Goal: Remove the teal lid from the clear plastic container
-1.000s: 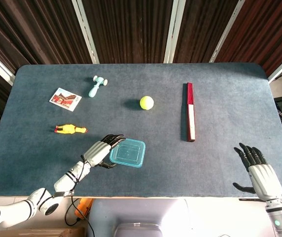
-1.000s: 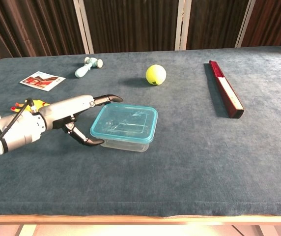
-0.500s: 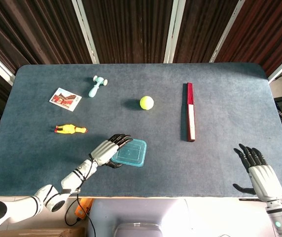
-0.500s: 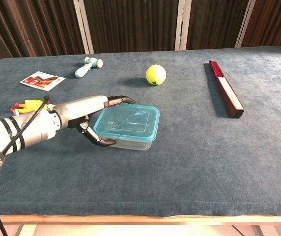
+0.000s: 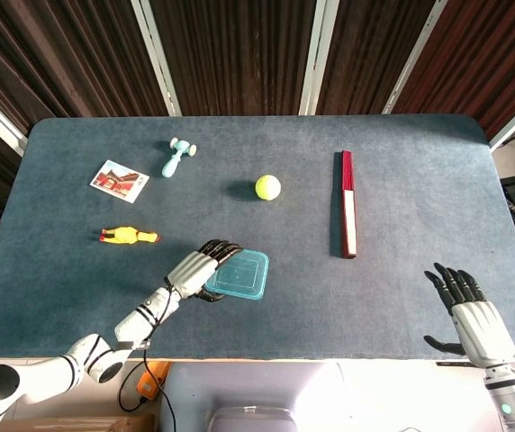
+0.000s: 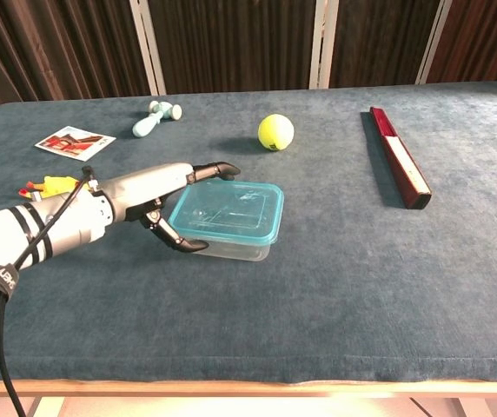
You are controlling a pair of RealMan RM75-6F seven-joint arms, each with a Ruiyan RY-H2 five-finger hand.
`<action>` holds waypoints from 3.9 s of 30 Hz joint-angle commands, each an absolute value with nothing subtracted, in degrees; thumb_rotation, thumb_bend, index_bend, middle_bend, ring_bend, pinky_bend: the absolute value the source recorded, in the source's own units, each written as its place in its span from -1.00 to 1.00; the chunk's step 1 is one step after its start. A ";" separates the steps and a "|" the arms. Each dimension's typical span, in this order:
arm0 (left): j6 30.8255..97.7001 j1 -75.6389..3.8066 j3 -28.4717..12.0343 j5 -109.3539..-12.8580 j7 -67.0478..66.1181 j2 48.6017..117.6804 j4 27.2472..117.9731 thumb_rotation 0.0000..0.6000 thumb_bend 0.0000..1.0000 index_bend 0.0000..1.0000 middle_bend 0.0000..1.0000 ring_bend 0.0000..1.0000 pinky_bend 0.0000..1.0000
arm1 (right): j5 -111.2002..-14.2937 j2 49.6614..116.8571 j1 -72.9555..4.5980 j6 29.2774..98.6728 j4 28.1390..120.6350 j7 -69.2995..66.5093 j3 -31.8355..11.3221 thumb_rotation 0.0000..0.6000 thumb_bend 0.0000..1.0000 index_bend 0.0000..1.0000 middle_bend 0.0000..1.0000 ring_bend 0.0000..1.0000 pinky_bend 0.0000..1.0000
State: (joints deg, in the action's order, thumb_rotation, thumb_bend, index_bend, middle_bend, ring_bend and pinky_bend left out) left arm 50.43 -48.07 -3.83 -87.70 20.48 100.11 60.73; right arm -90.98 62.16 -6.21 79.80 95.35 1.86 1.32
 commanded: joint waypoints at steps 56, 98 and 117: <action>56.36 -43.04 -4.41 -84.14 4.88 107.68 65.67 1.00 -0.42 -1.00 0.08 -0.26 0.08 | -105.17 96.78 -35.05 69.47 64.59 -8.66 0.44 1.00 -0.26 0.26 -0.87 -1.00 -1.00; 55.57 -42.96 -4.23 -84.13 4.52 107.25 66.22 1.00 -0.41 -1.00 0.08 -0.25 0.10 | -100.16 98.43 -37.61 68.22 66.39 -4.10 0.92 1.00 -0.26 0.34 -0.81 -1.00 -1.00; 55.70 -42.87 -3.50 -84.99 4.16 107.01 66.11 1.00 -0.42 -1.00 0.09 -0.25 0.11 | -98.99 96.98 -37.89 68.96 67.89 -2.95 0.17 1.00 -0.26 0.34 -0.79 -1.00 -1.00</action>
